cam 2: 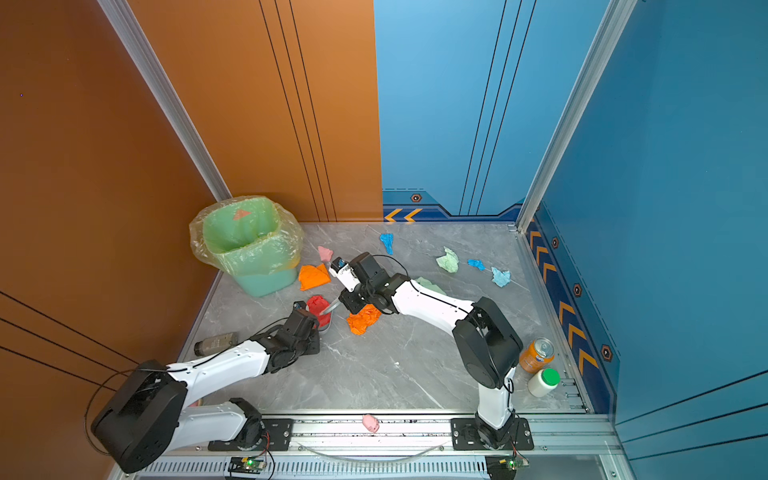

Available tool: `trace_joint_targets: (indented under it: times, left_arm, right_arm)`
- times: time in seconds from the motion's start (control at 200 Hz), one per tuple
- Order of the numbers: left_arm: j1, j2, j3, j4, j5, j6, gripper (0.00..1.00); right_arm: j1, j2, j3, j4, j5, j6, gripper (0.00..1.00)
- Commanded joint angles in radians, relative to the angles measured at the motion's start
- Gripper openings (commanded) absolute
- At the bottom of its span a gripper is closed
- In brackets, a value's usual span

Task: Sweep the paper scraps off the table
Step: 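Brush the red scrap into the dustpan with the right gripper, then lift the dustpan toward the bin while the right gripper draws the brush back, then raise the dustpan over the green bin with the left gripper and tip it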

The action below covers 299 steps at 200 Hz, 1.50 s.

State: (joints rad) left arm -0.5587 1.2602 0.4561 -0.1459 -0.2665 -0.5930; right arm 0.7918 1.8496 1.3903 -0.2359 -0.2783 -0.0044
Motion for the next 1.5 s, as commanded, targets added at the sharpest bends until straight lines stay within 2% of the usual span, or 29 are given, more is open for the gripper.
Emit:
trace_joint_targets:
  times: [0.0,0.13,0.365,0.521,0.541,0.691,1.006,1.492]
  left_arm:
    - [-0.013,-0.013,-0.028,-0.053,-0.030,-0.005,0.00]
    - [-0.021,-0.038,-0.026,-0.055,-0.053,0.000,0.00]
    - [-0.074,-0.173,-0.039,-0.065,-0.168,0.015,0.00]
    - [-0.082,-0.262,-0.025,-0.121,-0.190,0.025,0.00]
    - [-0.083,-0.273,-0.021,-0.130,-0.192,0.026,0.00]
    - [-0.083,-0.337,0.033,-0.228,-0.185,0.053,0.00]
    - [-0.104,-0.375,0.291,-0.444,-0.145,0.099,0.00]
    - [-0.085,-0.296,0.817,-0.722,-0.125,0.168,0.00]
  right_arm:
    - [-0.002,-0.006,0.042,-0.051,-0.028,-0.023,0.00]
    - [-0.018,-0.024,0.031,-0.047,-0.025,-0.012,0.00]
    - [-0.070,-0.083,-0.016,-0.006,-0.029,0.037,0.00]
    - [-0.084,-0.129,-0.034,0.014,-0.021,0.058,0.00]
    - [-0.115,-0.137,-0.038,0.016,-0.022,0.059,0.00]
    - [-0.161,-0.193,-0.061,0.010,-0.018,0.060,0.00]
    - [-0.246,-0.265,-0.117,0.003,0.004,0.076,0.00]
    - [-0.258,-0.261,-0.142,0.009,-0.019,0.087,0.00]
